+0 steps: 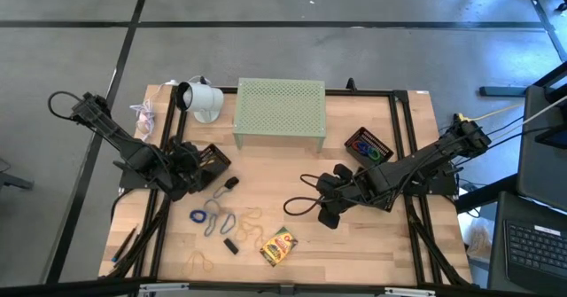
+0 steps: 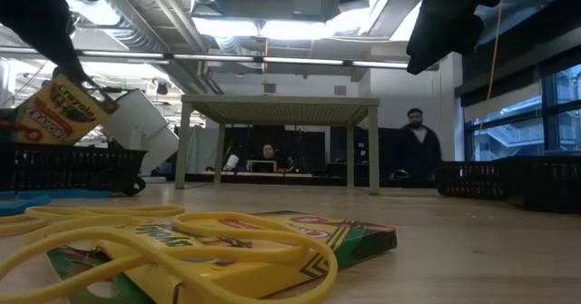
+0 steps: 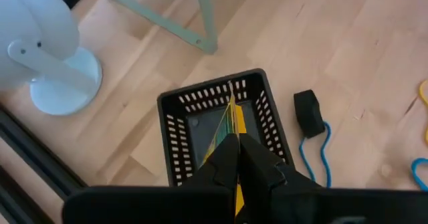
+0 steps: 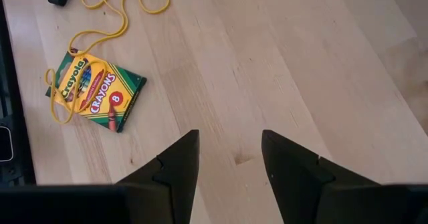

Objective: Pick & Place Office Desk Supplies
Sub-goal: Put the yellow crayon box into the bottom left black bin, then put the black rubber band into the bottom right black bin

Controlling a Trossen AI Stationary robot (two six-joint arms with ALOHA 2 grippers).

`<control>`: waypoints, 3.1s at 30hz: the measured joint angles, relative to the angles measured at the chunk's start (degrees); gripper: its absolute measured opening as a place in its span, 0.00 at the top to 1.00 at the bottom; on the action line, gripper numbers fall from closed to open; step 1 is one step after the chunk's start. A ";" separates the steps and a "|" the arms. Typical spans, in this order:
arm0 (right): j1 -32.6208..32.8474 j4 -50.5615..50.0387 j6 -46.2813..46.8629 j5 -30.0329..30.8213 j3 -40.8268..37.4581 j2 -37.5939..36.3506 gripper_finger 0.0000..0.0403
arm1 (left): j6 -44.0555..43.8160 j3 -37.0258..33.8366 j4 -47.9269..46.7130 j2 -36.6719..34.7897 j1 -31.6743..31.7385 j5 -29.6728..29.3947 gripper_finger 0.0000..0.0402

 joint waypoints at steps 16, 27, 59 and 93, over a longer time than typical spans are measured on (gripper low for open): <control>0.00 0.00 0.17 1.36 0.00 0.00 0.59 | -6.09 -3.01 0.05 1.79 0.00 -0.60 0.99; 0.00 0.02 0.13 2.86 0.00 0.00 0.59 | -6.77 -6.35 3.30 1.86 0.00 0.92 0.99; 0.00 0.01 -0.29 2.99 0.00 0.00 0.59 | 5.58 -6.37 12.25 1.84 0.00 -2.53 0.62; -0.01 0.02 -0.48 4.52 0.00 0.00 0.59 | 35.84 -6.40 40.08 30.95 10.23 8.16 0.56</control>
